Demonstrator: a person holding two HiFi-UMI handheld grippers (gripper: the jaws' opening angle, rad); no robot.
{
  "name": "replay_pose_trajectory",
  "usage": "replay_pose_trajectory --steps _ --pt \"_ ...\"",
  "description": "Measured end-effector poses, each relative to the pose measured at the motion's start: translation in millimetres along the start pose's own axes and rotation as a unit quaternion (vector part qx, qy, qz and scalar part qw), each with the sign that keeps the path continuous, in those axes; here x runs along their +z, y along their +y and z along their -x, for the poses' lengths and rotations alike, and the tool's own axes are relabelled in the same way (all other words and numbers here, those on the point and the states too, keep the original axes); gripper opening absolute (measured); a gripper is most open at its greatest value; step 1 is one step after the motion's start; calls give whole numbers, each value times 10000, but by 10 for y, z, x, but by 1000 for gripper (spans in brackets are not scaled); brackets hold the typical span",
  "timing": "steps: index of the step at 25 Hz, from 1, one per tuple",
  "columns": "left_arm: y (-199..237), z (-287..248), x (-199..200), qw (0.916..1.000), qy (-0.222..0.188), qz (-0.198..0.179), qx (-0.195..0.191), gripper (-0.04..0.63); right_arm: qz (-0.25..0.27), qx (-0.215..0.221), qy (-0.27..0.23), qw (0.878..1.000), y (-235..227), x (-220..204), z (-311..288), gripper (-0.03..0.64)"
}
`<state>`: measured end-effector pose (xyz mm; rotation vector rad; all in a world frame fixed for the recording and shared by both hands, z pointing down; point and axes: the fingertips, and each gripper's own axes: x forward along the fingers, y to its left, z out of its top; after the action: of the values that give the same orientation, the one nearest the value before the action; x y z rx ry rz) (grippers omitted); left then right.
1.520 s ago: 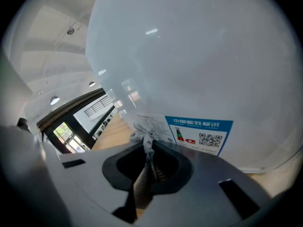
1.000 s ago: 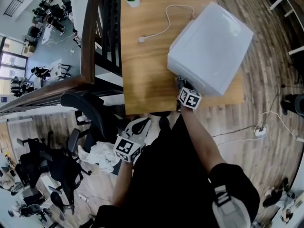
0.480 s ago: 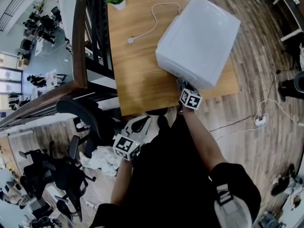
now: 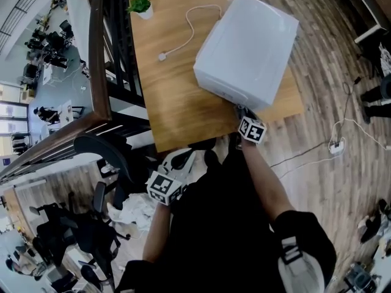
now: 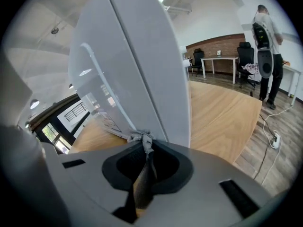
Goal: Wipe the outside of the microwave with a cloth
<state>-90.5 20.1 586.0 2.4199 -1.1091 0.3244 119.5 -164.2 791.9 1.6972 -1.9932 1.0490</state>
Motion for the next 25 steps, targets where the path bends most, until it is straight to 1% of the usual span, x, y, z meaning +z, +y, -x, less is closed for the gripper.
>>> replay_pose_trajectory --steps 2,6,10,15,19,23,25 --pt "-1 -9 1 10000 -40 -15 -37 0 -19 -63 -29 10000 -72 -1 40 32" --pt "-47 -19 4 9999 121 39 -103 0 -108 -205 -55 9997 -217 -23 119 32" --pt "-53 -37 8 9998 -29 -92 -191 0 -170 -298 -83 9994 -319 -36 188 32" --pt "-78 -69 27 9998 49 -21 -195 0 -208 -306 -106 9993 -397 -23 250 29" --pt "-80 -143 83 9995 -72 -202 -239 0 -190 -345 -131 9991 -479 0 310 28" --pt "-111 -184 103 9996 -140 -78 -253 0 -153 -445 -199 9987 -645 -15 381 26" --pt "-134 -207 98 9994 -130 -124 -298 0 -131 -435 -165 9988 -694 -17 435 25"
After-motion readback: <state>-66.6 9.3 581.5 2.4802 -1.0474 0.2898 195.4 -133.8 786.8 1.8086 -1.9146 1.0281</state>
